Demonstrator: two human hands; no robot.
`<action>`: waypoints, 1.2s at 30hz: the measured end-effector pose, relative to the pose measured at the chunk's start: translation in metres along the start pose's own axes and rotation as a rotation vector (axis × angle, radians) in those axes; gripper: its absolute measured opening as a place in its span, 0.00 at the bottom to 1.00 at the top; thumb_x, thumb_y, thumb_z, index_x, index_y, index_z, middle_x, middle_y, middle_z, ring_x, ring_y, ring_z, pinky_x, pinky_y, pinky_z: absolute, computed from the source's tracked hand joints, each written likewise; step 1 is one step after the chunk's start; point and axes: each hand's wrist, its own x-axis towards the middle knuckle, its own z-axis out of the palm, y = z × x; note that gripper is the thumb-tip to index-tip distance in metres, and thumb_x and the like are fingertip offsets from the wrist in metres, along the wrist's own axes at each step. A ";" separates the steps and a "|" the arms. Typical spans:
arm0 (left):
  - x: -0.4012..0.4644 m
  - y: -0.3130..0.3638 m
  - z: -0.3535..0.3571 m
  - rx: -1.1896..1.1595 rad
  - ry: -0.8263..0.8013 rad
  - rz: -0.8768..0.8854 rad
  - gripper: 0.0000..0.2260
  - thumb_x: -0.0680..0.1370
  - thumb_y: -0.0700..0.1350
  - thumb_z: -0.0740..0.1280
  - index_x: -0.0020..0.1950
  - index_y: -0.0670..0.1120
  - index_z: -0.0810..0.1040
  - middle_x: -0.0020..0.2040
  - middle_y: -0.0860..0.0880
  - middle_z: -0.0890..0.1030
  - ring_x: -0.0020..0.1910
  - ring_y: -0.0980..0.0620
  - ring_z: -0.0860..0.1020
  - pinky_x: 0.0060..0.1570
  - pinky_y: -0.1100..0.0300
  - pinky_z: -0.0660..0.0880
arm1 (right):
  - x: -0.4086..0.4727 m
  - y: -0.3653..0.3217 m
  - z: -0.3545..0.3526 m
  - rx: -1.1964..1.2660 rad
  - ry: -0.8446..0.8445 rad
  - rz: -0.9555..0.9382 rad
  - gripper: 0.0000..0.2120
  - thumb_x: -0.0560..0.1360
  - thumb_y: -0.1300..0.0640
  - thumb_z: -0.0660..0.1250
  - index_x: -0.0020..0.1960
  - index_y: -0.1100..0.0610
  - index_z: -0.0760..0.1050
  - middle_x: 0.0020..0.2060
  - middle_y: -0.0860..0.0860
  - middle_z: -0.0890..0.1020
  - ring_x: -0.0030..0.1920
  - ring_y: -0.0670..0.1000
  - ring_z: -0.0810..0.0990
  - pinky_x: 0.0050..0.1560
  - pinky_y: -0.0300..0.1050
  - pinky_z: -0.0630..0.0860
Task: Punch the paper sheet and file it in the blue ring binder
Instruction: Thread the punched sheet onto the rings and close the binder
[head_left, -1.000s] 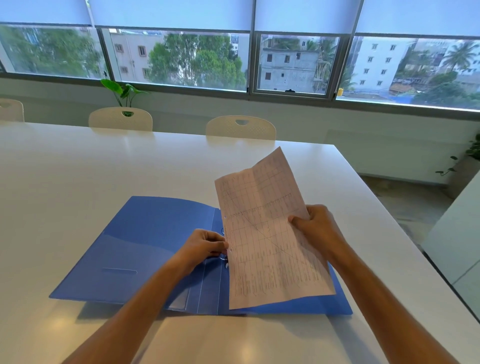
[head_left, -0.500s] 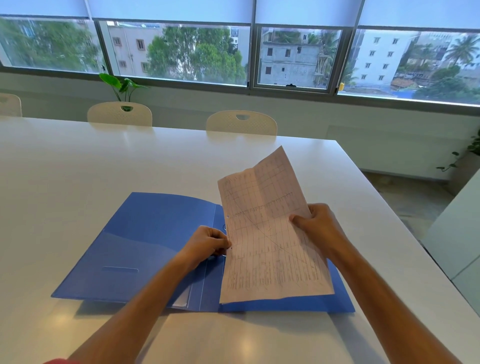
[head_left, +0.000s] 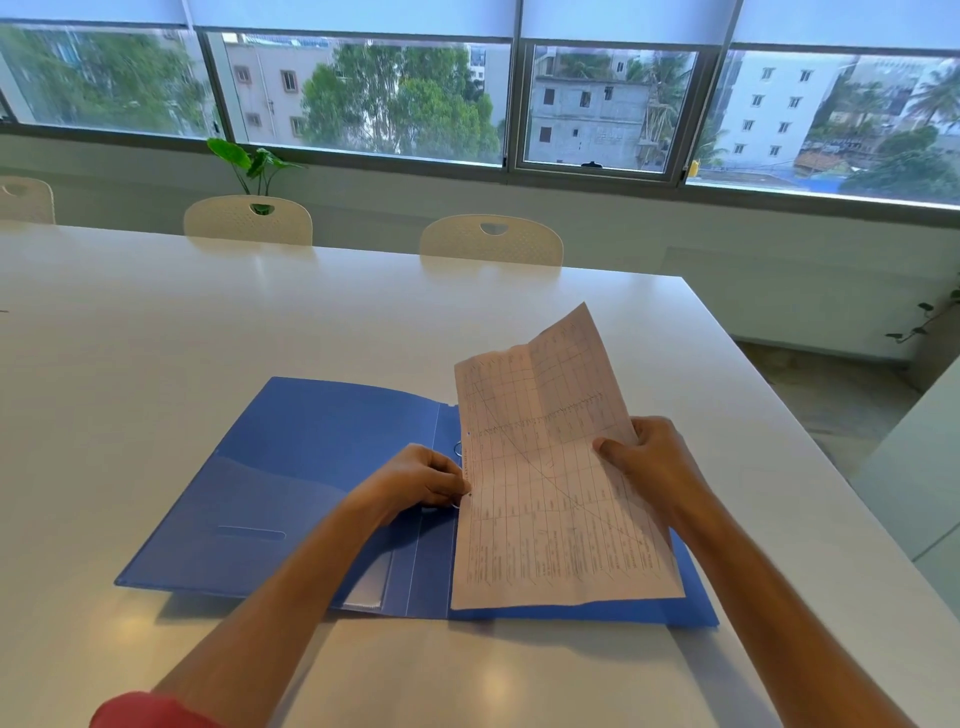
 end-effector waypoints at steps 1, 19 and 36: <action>0.000 0.000 0.000 0.004 -0.005 -0.002 0.05 0.74 0.38 0.71 0.46 0.36 0.83 0.47 0.42 0.85 0.45 0.47 0.84 0.45 0.59 0.81 | 0.000 0.001 0.000 -0.001 0.002 0.001 0.05 0.77 0.55 0.66 0.47 0.54 0.80 0.39 0.49 0.85 0.34 0.51 0.85 0.34 0.42 0.79; 0.008 -0.003 0.005 0.019 -0.022 -0.047 0.07 0.76 0.41 0.69 0.42 0.38 0.82 0.48 0.41 0.85 0.40 0.52 0.80 0.42 0.61 0.78 | -0.007 0.009 0.001 0.007 0.035 0.016 0.05 0.77 0.55 0.67 0.43 0.52 0.78 0.38 0.49 0.85 0.33 0.50 0.85 0.34 0.41 0.78; 0.006 -0.005 0.001 -0.022 -0.120 -0.015 0.06 0.75 0.39 0.70 0.48 0.37 0.83 0.50 0.44 0.85 0.51 0.46 0.83 0.53 0.56 0.80 | -0.012 -0.001 -0.002 0.139 0.035 0.011 0.04 0.77 0.56 0.66 0.45 0.55 0.80 0.39 0.50 0.85 0.35 0.51 0.86 0.38 0.46 0.82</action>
